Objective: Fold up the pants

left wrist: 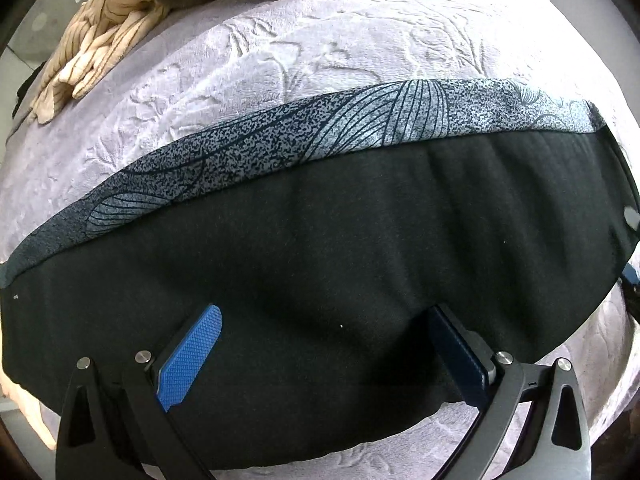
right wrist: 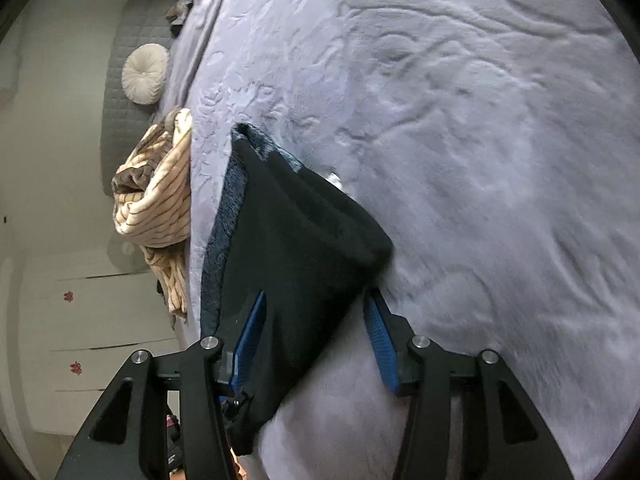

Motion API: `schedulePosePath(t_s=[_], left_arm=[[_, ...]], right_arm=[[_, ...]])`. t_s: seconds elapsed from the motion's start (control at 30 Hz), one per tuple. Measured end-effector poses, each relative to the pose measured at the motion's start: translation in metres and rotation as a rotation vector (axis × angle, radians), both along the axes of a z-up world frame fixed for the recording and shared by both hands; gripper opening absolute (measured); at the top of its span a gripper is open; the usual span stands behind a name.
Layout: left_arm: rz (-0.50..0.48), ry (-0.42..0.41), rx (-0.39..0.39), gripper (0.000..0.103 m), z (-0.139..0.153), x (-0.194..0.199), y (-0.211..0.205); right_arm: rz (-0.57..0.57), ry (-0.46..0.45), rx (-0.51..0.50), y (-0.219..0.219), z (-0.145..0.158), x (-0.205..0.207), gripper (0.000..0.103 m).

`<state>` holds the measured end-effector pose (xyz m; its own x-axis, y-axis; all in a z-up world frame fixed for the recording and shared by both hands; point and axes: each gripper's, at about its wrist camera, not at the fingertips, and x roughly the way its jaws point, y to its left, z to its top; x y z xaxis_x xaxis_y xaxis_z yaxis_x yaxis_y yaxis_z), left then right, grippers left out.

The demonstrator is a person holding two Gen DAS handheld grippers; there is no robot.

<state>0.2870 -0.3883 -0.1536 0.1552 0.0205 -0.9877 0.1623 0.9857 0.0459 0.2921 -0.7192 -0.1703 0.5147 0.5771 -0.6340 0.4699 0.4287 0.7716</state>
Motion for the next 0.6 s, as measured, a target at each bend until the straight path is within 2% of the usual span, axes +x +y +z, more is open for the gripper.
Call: schedulePosePath(t_s=[0.17,0.2,0.23,0.27,0.3,0.4,0.47,0.53,0.6], left_arm=[[-0.004,0.004,-0.004,0.103,-0.001,0.003,0.002],[0.006,0.005,0.003,0.103,0.004,0.005,0.002],[0.020,-0.020,0.009,0.103,0.012,0.006,0.003],[0.026,-0.049,0.002,0.103,0.017,0.005,0.008],[0.037,-0.105,-0.023,0.103,0.032,0.009,0.008],[0.050,-0.185,-0.064,0.103,0.052,0.026,-0.002],[0.044,-0.205,-0.074,0.103,0.053,0.038,-0.010],[0.033,-0.221,-0.042,0.103,0.040,0.052,-0.022],[0.035,-0.130,0.006,0.103,0.000,0.061,-0.027]], right_arm=[[0.006,-0.059,0.016,0.010,-0.003,0.022,0.056],[0.015,-0.064,0.023,0.014,-0.001,0.027,0.051],[0.019,-0.067,0.031,0.014,0.001,0.029,0.041],[0.018,-0.071,0.047,0.016,0.005,0.031,0.020],[0.013,-0.093,0.073,0.016,0.009,0.030,0.014],[0.037,-0.147,0.062,0.023,0.031,0.029,0.014],[0.056,-0.176,0.048,0.028,0.043,0.029,0.014],[0.073,-0.201,0.035,0.033,0.054,0.029,0.014],[0.082,-0.208,0.019,0.036,0.058,0.031,0.014]])
